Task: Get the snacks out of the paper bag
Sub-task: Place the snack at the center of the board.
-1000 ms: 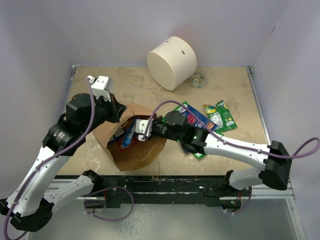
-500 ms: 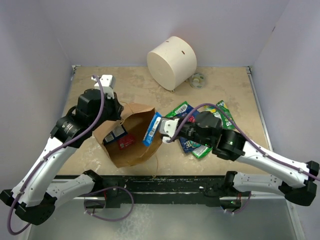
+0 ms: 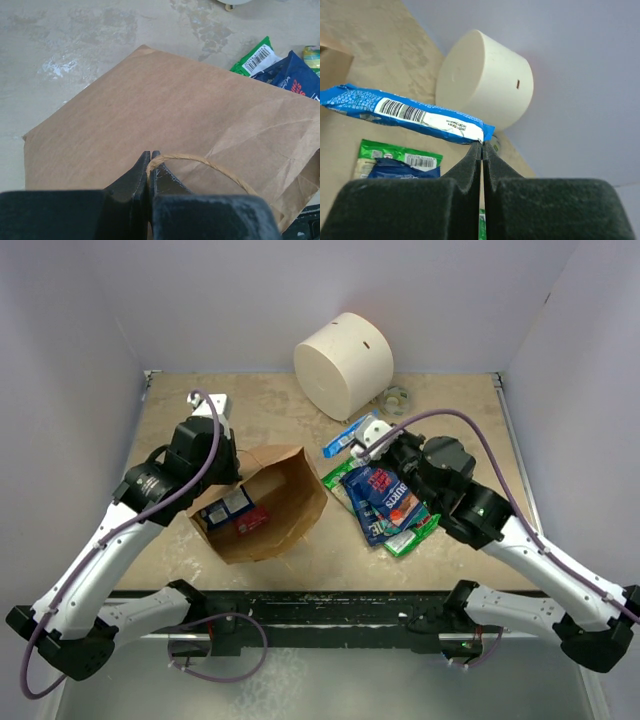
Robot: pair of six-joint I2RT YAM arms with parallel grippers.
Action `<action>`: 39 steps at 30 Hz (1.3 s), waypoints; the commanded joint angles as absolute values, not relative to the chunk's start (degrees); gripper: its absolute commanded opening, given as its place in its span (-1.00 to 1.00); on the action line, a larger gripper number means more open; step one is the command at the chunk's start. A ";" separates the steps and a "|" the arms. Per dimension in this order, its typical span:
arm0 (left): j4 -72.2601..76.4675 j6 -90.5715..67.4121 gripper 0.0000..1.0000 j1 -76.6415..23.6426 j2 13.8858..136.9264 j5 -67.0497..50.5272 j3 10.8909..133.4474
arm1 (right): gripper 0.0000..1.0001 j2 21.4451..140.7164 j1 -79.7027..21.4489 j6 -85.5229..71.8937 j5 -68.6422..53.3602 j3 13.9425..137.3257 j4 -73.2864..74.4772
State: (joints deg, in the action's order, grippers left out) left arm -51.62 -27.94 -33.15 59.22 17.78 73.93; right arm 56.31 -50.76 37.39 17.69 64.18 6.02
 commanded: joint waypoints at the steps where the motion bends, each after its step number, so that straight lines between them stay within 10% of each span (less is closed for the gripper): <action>1: -51.99 -29.22 -1.00 -33.22 59.15 20.13 76.46 | -1.00 58.20 -45.26 32.85 23.92 62.66 0.66; 36: -49.15 -28.75 -1.00 -33.23 55.52 16.06 76.37 | -1.00 61.10 -31.90 26.42 7.54 35.34 5.28; 39: -45.46 -27.03 -1.00 -33.22 53.35 12.79 74.90 | -0.75 59.85 -31.90 26.99 5.54 37.19 9.93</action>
State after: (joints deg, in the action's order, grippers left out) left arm -51.51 -28.84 -33.15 56.58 16.75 75.02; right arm 61.87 -31.92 25.32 11.46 34.39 4.60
